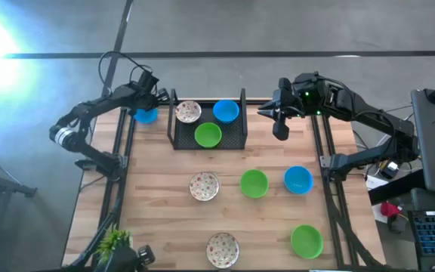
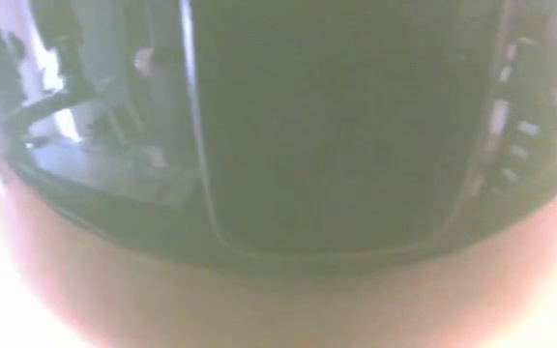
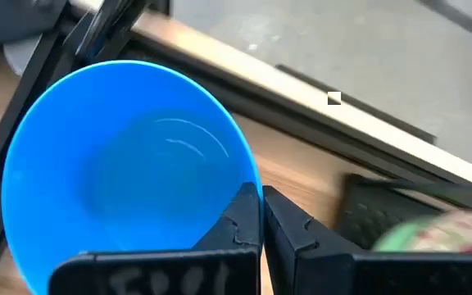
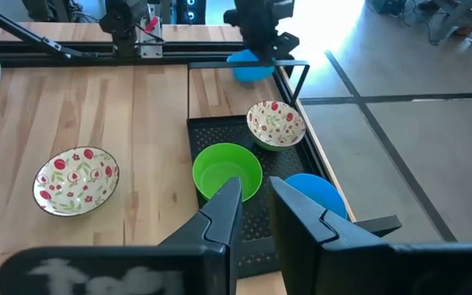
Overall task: Pick & Place Mini bowls
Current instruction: Stack the top blue bowl on top of the blue bowl on the shelf
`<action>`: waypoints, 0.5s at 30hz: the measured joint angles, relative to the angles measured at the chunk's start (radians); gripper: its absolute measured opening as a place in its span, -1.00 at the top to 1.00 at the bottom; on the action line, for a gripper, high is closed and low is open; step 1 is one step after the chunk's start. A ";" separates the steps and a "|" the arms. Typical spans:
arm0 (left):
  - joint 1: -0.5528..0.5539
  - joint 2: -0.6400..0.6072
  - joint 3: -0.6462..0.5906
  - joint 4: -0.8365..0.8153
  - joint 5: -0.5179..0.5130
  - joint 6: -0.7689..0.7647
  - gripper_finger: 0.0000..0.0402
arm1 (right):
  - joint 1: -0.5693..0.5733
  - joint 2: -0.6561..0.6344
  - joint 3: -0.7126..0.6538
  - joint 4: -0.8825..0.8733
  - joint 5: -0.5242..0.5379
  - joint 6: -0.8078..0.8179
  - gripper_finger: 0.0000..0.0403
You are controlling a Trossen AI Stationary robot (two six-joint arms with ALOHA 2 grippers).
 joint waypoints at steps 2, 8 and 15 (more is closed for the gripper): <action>-0.014 -0.038 0.000 -0.003 -0.016 0.038 1.00 | 0.000 0.000 0.000 0.000 0.000 -0.001 0.72; -0.051 -0.138 0.002 -0.010 -0.069 0.168 1.00 | 0.000 0.000 0.000 0.001 0.000 0.001 0.72; -0.129 -0.225 0.008 -0.003 -0.108 0.434 1.00 | 0.000 0.000 0.000 0.001 -0.001 -0.012 0.72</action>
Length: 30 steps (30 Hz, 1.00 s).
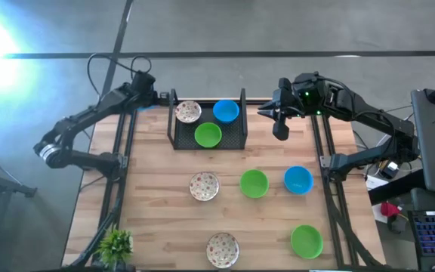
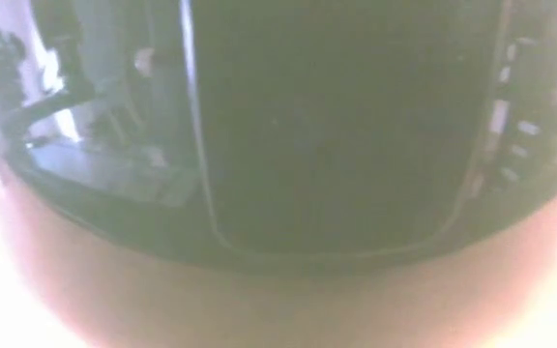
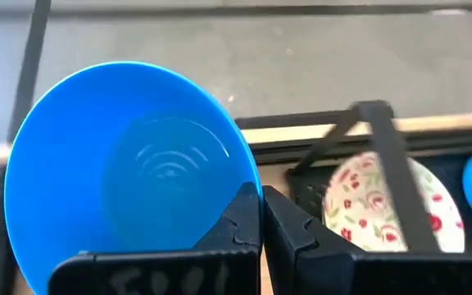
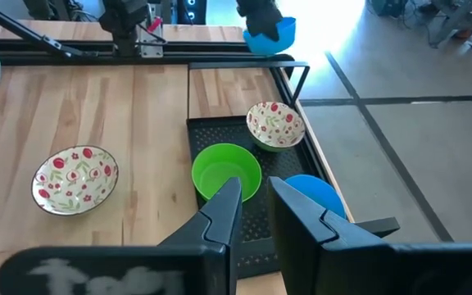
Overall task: Pick & Place Mini bowls
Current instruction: Stack the top blue bowl on top of the blue bowl on the shelf
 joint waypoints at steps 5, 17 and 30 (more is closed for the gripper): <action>-0.077 -0.041 0.023 -0.001 -0.023 0.206 1.00 | 0.000 0.000 0.000 -0.001 -0.001 -0.002 0.72; -0.396 -0.061 0.084 -0.023 -0.131 0.666 1.00 | 0.000 0.028 0.000 0.097 -0.001 0.013 0.72; -0.685 -0.059 0.081 0.017 -0.322 0.775 1.00 | 0.000 0.181 0.000 0.335 -0.002 0.009 0.32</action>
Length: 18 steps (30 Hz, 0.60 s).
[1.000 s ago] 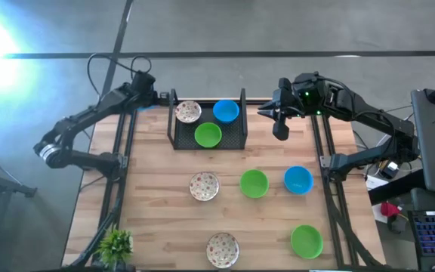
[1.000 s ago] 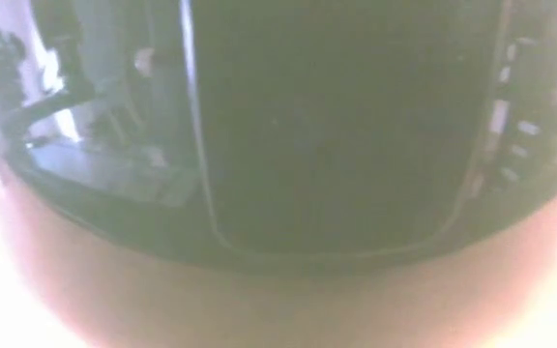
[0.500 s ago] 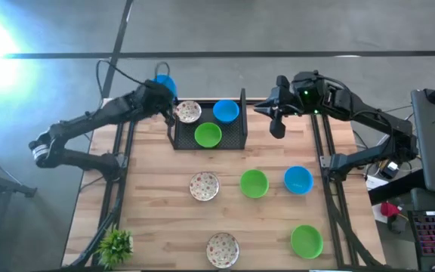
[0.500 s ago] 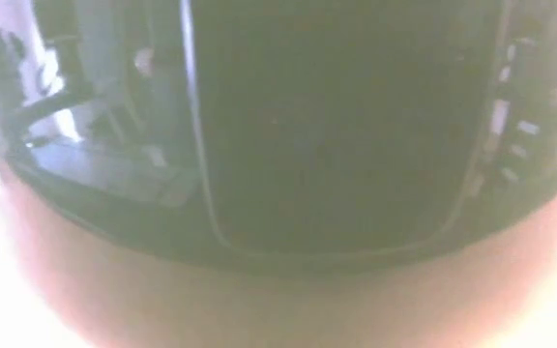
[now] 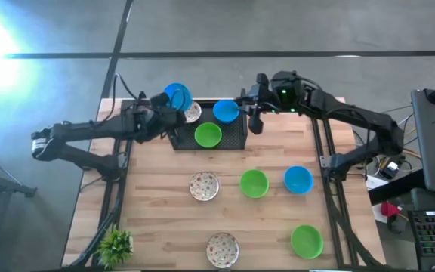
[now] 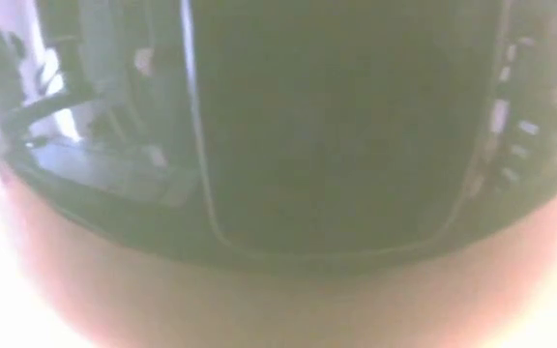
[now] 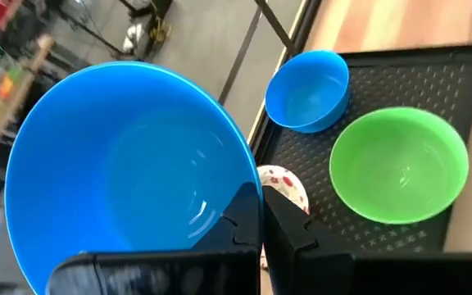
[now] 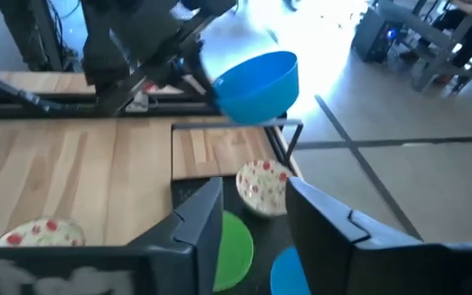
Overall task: Pick & Place Mini bowls
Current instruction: Stack the top blue bowl on top of the blue bowl on the shelf
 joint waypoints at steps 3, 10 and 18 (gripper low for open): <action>-0.045 0.010 -0.004 0.000 -0.079 0.068 1.00 | 0.000 0.047 0.000 0.088 -0.008 0.030 0.22; -0.115 0.112 0.000 -0.003 -0.230 0.277 1.00 | 0.008 0.153 0.000 0.280 -0.030 0.084 0.12; -0.134 0.207 0.063 0.000 -0.252 0.330 1.00 | 0.009 0.237 0.012 0.341 -0.026 0.083 0.12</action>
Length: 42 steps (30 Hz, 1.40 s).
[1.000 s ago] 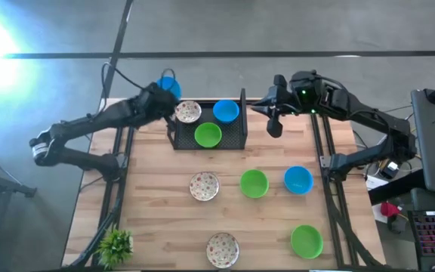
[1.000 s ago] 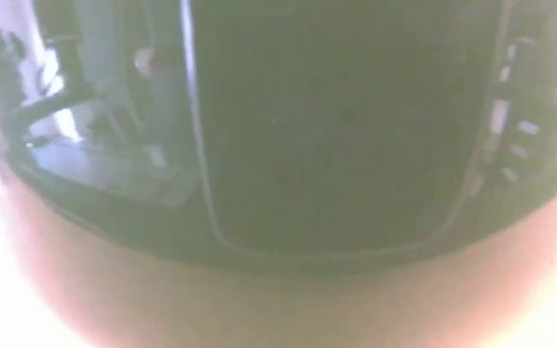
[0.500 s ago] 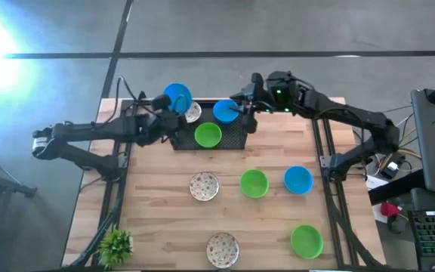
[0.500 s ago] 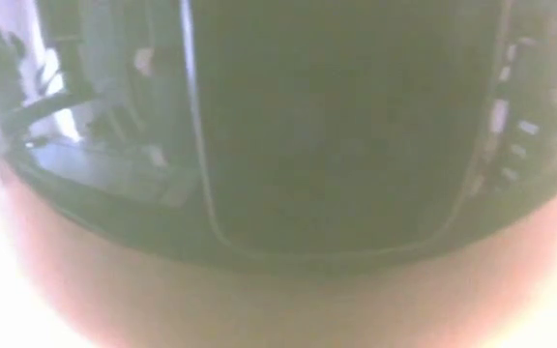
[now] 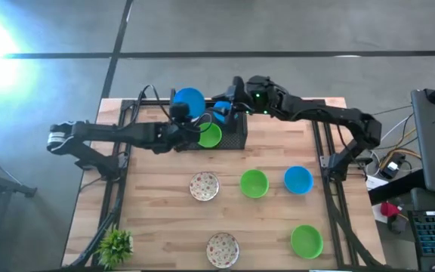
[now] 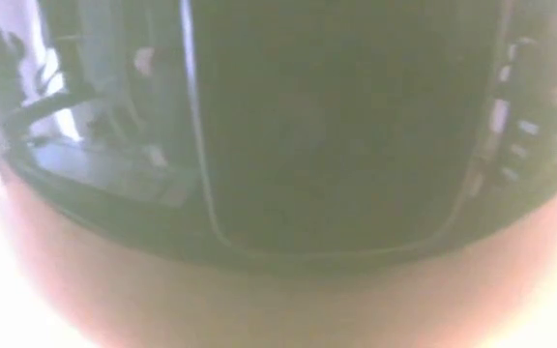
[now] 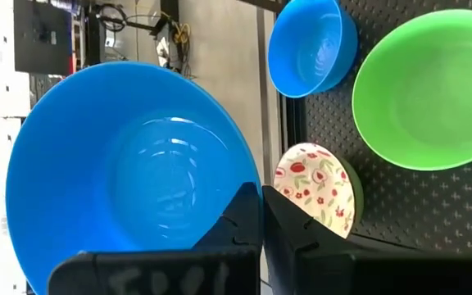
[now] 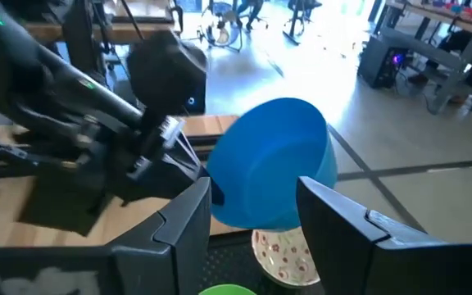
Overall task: Pick & Place Mini bowls
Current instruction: Stack the top blue bowl on top of the blue bowl on the shelf
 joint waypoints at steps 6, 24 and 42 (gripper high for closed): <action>-0.023 0.007 0.033 -0.001 0.001 0.016 1.00 | -0.008 0.042 0.005 0.003 0.023 0.002 0.13; -0.110 0.015 0.063 0.057 -0.007 0.005 1.00 | -0.021 0.069 0.007 0.007 0.053 0.186 0.17; -0.156 0.027 0.069 0.070 -0.094 0.047 1.00 | -0.021 0.083 0.006 -0.061 0.054 0.299 0.44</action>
